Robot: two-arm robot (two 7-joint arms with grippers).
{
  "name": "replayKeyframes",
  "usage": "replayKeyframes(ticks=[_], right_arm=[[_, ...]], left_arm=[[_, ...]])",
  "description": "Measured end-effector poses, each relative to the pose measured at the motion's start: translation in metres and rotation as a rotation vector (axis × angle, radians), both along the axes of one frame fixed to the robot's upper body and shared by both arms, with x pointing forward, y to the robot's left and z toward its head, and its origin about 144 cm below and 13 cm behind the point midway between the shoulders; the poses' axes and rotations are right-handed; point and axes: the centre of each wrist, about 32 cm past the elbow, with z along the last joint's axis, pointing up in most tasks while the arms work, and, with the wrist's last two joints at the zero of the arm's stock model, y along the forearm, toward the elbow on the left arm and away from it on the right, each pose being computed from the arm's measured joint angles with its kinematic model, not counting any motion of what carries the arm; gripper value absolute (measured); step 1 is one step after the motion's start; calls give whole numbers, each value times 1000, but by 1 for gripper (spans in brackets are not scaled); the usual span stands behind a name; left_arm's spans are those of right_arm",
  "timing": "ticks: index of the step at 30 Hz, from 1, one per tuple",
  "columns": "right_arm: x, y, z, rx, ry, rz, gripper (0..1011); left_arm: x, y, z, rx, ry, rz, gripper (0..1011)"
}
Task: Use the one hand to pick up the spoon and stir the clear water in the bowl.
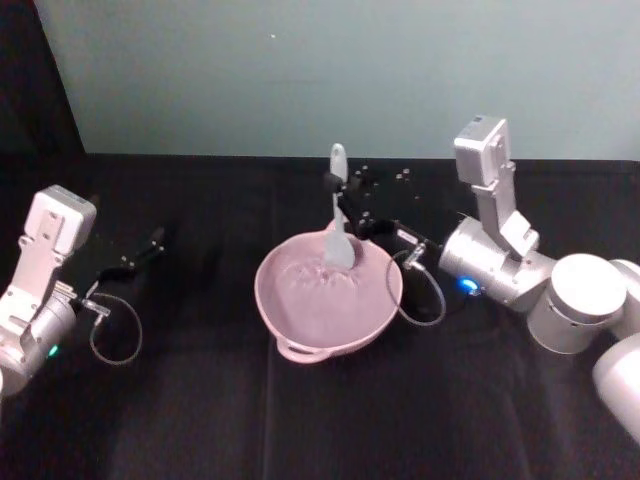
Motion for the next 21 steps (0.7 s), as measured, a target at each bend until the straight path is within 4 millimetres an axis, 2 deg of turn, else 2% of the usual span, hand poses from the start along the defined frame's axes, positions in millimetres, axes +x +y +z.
replayKeyframes(ticks=[5,8,13,21], right_arm=[[-7,-16,5,-21,-2,-12,118],[-19,-28,10,-35,10,6,118],[-37,-36,12,-40,27,56,118],[-50,-25,4,3,105,137,118]], left_arm=[[0,0,0,0,0,0,1011],[0,0,0,0,0,0,1011],[0,0,0,0,0,0,1011],[0,0,0,0,0,0,1011]])
